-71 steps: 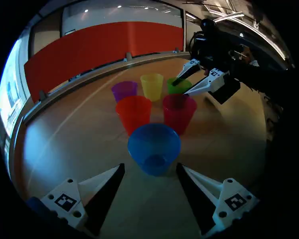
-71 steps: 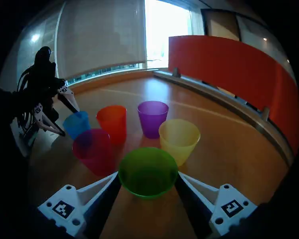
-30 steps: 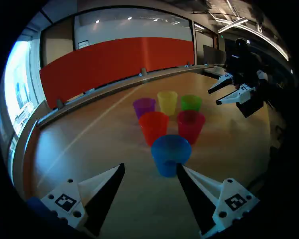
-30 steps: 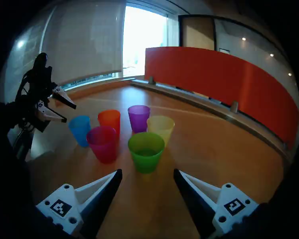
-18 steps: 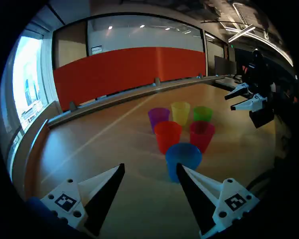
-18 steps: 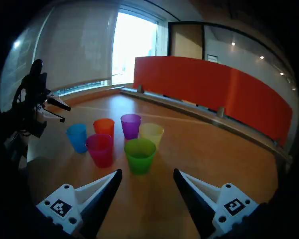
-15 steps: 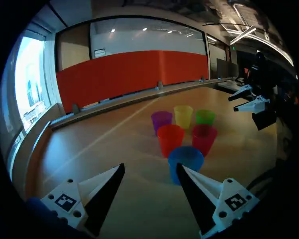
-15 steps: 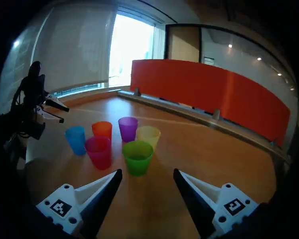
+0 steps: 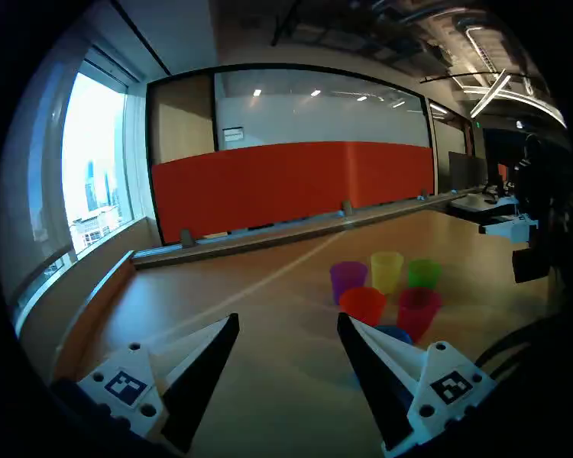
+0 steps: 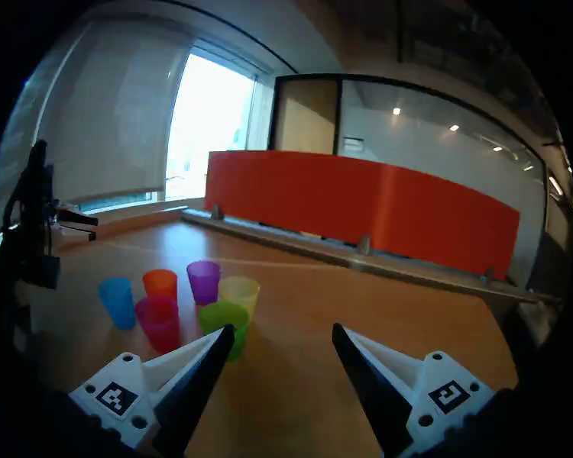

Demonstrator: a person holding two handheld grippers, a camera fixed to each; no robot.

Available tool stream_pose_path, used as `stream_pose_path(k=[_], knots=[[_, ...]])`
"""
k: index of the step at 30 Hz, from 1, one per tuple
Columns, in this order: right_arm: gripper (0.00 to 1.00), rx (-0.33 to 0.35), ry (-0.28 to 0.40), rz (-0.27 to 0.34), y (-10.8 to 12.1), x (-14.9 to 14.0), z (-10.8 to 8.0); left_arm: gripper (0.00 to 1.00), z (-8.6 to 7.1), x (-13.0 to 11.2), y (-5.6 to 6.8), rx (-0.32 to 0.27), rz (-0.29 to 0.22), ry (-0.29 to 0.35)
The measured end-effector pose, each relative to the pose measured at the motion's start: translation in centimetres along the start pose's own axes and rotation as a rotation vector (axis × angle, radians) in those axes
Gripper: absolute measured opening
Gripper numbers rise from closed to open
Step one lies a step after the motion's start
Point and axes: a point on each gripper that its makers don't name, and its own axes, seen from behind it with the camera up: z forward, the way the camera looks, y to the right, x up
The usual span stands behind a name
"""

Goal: Pour water

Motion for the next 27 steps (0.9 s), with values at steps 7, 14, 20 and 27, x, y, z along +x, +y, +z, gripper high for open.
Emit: stream_pose_path(k=[7,14,20,27], knots=[[0.99,-0.139,0.12,0.08,2.9,2.7,-1.0,0.96,-0.4,1.7,-1.5,0.084,-0.074,0.078],[0.99,-0.227,0.21,0.169,5.1,3.7,-2.0,0.95,-1.0,2.8,-2.4,0.142,-0.128,0.154],[0.99,-0.277,0.237,0.194,5.7,3.0,-2.2,0.95,-0.9,3.1,-2.4,0.187,-0.109,0.187],[0.99,-0.351,0.259,0.192,6.6,2.2,-2.7,0.95,-0.5,3.0,-2.2,0.219,-0.116,0.214]])
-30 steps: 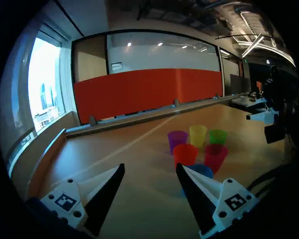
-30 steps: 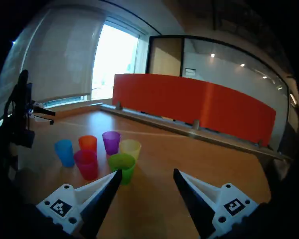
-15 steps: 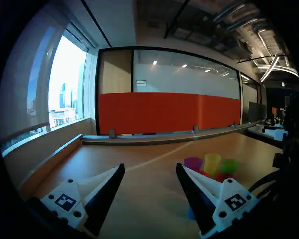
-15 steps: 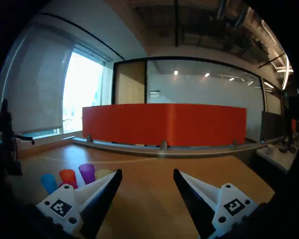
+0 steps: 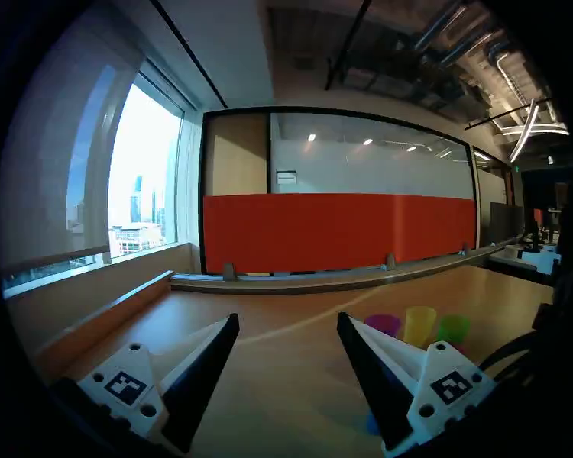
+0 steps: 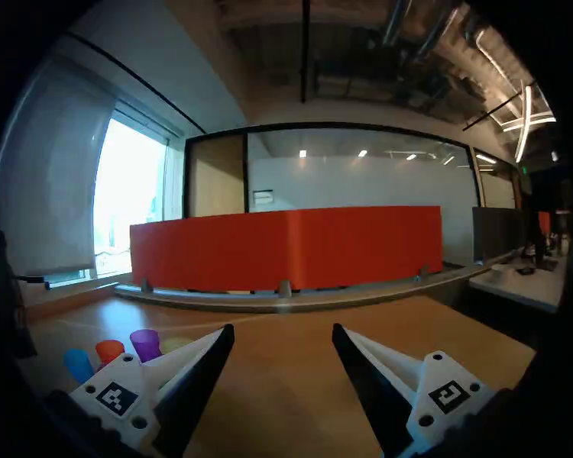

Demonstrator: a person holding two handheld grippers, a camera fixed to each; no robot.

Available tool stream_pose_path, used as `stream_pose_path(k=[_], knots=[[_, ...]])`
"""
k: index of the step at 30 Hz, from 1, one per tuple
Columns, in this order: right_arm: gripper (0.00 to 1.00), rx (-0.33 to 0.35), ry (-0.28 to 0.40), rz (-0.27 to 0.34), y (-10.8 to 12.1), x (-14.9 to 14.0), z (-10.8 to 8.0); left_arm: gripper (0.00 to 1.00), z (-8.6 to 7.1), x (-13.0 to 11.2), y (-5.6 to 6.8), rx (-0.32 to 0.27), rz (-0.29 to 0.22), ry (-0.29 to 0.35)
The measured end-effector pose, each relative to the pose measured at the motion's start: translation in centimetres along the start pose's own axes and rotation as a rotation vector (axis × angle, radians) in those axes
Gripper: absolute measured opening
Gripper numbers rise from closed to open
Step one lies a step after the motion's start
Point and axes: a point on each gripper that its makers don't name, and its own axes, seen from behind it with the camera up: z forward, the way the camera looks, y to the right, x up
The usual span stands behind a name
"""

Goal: Pour water

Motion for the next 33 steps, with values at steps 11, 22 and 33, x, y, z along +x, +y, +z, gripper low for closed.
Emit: stream_pose_path(k=[11,22,33], knots=[[0.99,-0.047,0.012,-0.017,0.5,-1.2,-0.2,0.96,0.9,-1.5,1.2,0.024,-0.029,0.026],[0.99,-0.086,-0.013,-0.02,1.8,-2.7,-0.2,0.95,1.5,-3.4,1.6,0.048,-0.015,0.025],[0.99,-0.139,-0.018,-0.037,3.8,-2.0,-0.4,0.95,1.7,-4.0,1.9,0.064,-0.013,0.052]])
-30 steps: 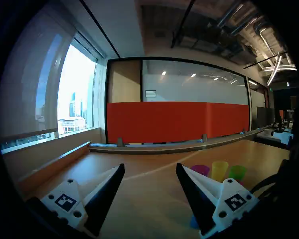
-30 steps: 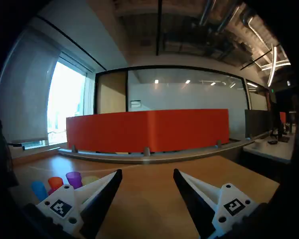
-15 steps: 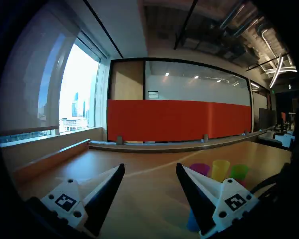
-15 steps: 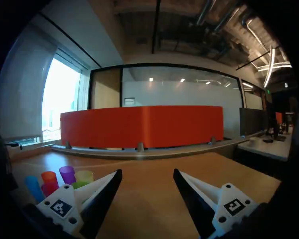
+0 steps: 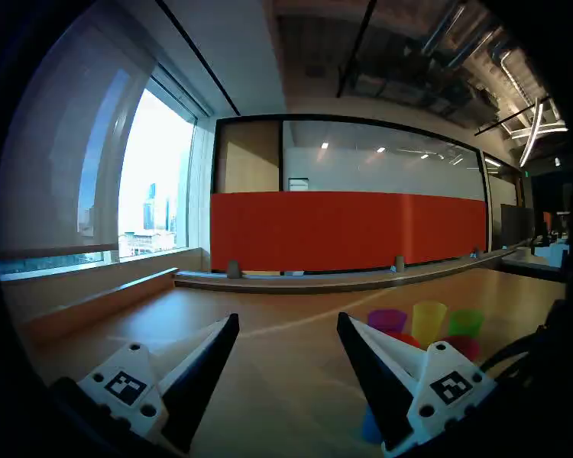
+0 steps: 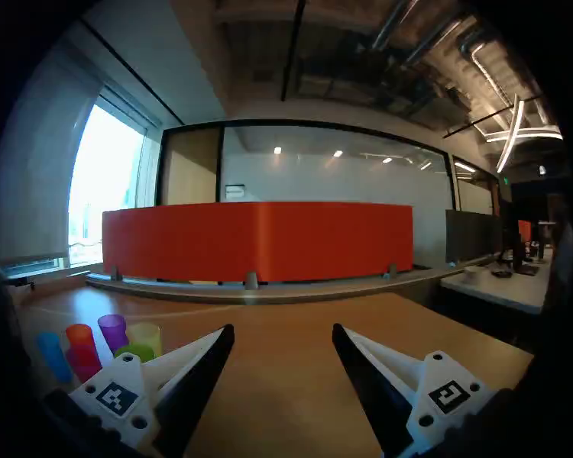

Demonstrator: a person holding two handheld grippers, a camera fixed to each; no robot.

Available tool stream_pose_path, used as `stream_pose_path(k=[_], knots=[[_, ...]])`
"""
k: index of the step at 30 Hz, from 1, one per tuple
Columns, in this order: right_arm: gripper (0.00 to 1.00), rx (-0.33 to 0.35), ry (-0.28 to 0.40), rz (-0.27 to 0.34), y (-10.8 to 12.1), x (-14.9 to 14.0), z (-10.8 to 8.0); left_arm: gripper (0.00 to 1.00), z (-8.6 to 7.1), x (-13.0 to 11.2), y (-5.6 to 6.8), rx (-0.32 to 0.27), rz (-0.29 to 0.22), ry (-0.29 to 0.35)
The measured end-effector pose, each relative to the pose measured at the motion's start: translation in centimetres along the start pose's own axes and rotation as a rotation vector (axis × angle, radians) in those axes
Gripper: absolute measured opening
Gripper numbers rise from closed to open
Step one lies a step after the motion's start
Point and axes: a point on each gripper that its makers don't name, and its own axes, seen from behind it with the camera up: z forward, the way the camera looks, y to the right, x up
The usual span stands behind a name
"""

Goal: Pour water

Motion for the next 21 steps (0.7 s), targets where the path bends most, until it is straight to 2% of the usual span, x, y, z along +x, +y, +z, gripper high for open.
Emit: stream_pose_path(k=[11,21], knots=[[0.99,-0.017,0.005,-0.003,0.2,0.8,0.3,0.95,0.0,-1.1,0.0,0.007,-0.036,0.01],[0.99,0.005,0.001,-0.003,-1.1,0.7,0.6,0.95,0.4,-1.2,0.9,-0.004,-0.022,0.015]])
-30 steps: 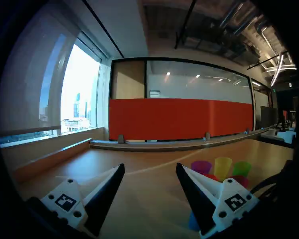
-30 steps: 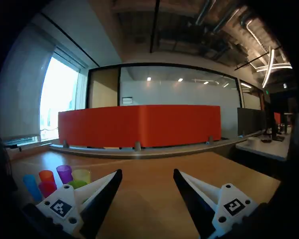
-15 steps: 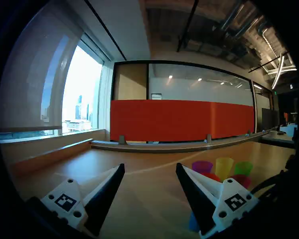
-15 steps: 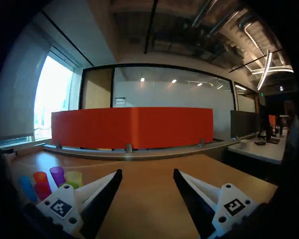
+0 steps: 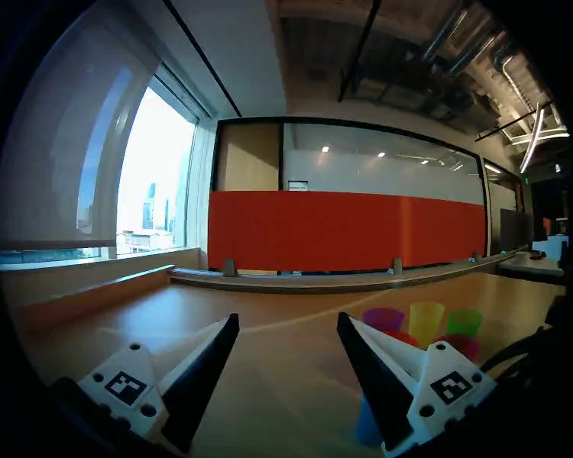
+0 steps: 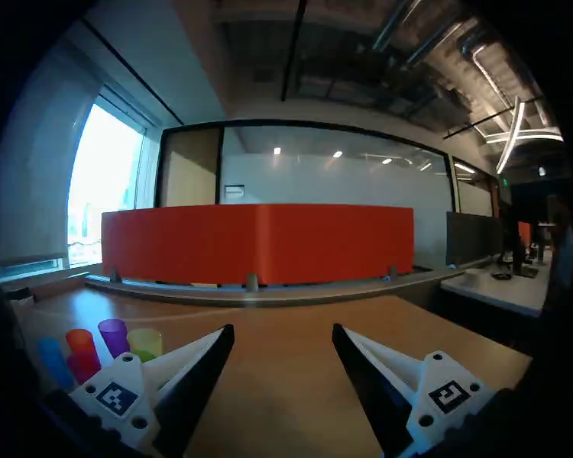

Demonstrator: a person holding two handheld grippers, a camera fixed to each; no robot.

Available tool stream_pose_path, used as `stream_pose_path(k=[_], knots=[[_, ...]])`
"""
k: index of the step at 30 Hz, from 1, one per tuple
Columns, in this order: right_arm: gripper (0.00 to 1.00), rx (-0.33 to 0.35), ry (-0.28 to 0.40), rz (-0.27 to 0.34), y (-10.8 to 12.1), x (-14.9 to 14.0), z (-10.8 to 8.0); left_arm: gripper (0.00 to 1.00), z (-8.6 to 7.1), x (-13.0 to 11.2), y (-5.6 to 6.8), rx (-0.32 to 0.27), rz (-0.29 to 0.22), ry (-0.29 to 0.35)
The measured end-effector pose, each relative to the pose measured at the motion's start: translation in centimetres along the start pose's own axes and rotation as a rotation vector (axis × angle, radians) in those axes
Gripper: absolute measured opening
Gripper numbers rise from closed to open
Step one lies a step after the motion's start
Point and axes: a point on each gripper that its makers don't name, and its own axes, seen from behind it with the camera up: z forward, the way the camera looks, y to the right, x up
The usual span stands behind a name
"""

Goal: Pour water

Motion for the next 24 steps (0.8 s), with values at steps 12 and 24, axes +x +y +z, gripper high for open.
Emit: stream_pose_path(k=[12,24], knots=[[0.99,-0.005,0.004,0.001,0.2,0.5,-0.2,0.95,0.2,-0.6,0.6,-0.011,-0.004,-0.004],[0.99,-0.014,0.005,0.011,0.8,0.5,-0.4,0.95,0.3,-1.4,0.9,-0.015,0.018,-0.02]])
